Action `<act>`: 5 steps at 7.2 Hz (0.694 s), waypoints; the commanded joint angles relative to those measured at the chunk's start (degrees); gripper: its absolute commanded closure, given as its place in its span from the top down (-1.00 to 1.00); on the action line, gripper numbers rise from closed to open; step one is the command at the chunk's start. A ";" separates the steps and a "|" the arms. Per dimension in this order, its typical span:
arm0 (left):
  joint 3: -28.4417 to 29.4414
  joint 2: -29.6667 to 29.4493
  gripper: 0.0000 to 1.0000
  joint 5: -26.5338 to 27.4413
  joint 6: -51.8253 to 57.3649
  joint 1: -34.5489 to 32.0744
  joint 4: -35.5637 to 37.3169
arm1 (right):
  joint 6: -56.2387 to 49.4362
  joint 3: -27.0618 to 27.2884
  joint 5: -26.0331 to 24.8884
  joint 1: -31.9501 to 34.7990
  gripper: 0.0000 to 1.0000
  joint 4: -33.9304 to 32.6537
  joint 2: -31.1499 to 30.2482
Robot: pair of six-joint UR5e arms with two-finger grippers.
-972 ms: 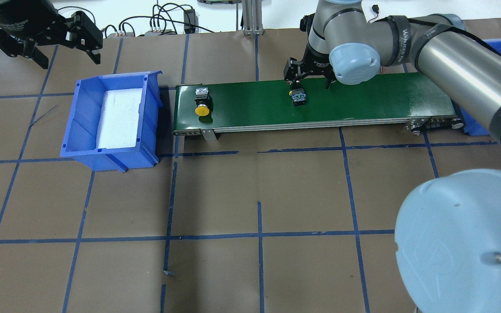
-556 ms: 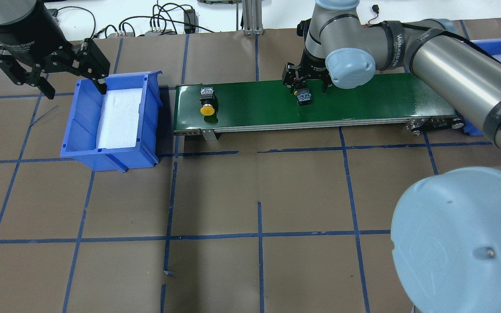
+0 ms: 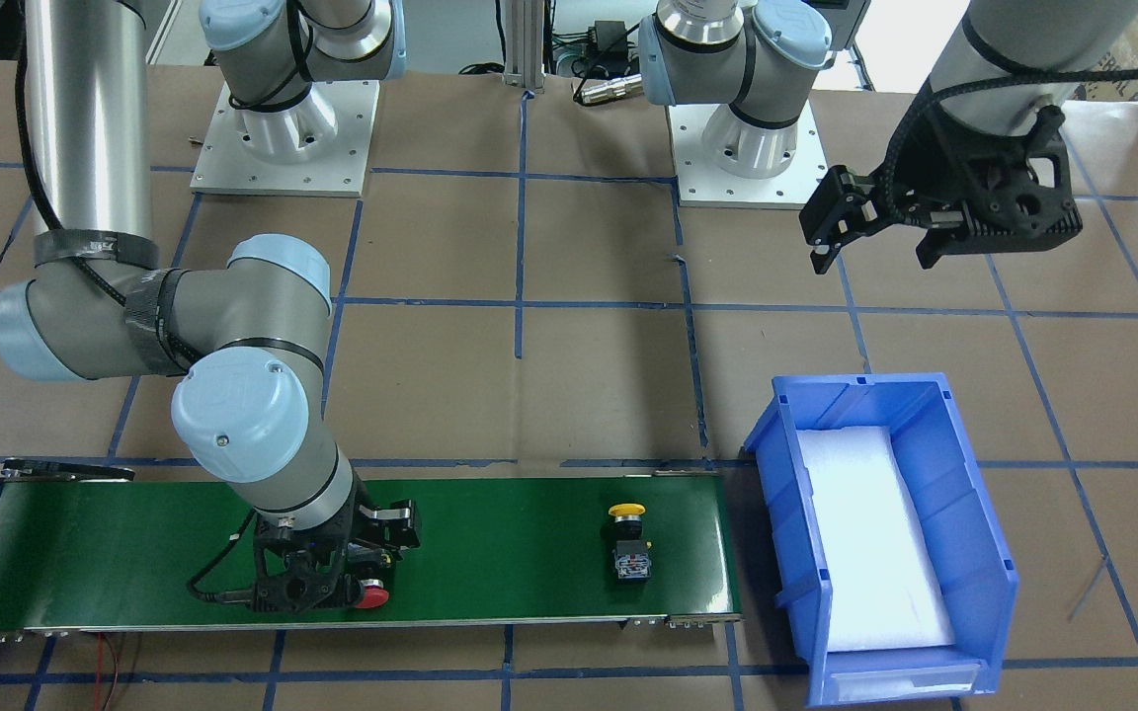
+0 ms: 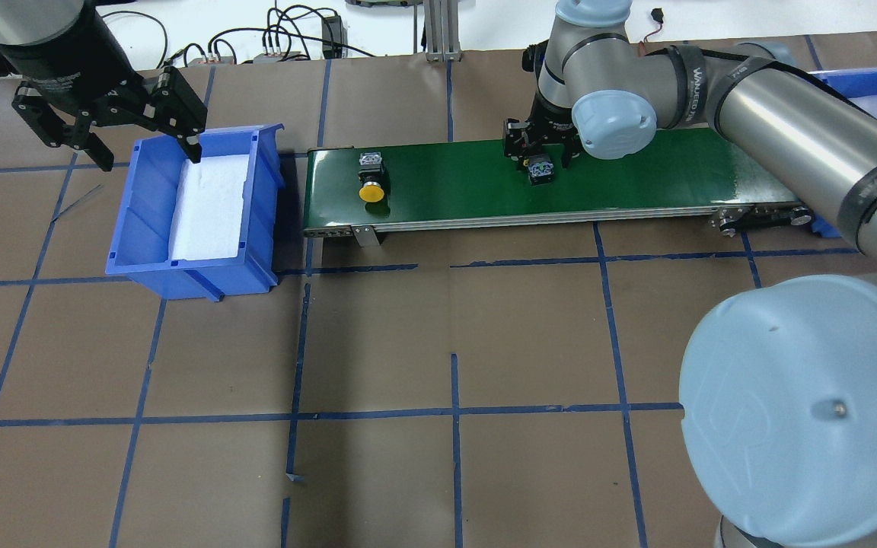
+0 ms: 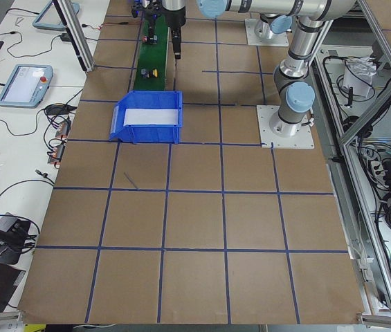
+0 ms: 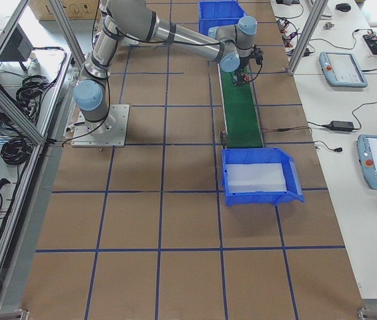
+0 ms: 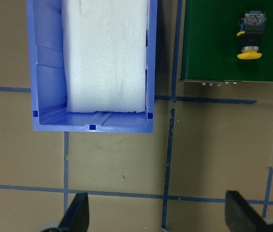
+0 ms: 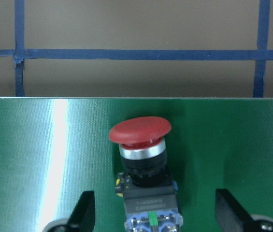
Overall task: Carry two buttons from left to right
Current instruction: 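Grasp the first switch on the belt with the right gripper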
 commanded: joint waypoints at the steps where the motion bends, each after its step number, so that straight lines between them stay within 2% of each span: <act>1: 0.16 -2.01 1.00 0.25 0.08 0.28 0.82 | -5.00 -0.41 0.42 -1.06 -0.81 0.68 -0.02; 4: -0.36 -2.45 1.00 0.08 0.43 0.64 1.97 | -11.67 -0.94 0.16 -4.91 -0.86 2.08 -1.42; 5: 0.25 -3.33 1.00 0.25 0.51 0.64 2.93 | -18.23 -2.42 -0.10 -8.59 -0.87 7.57 -2.99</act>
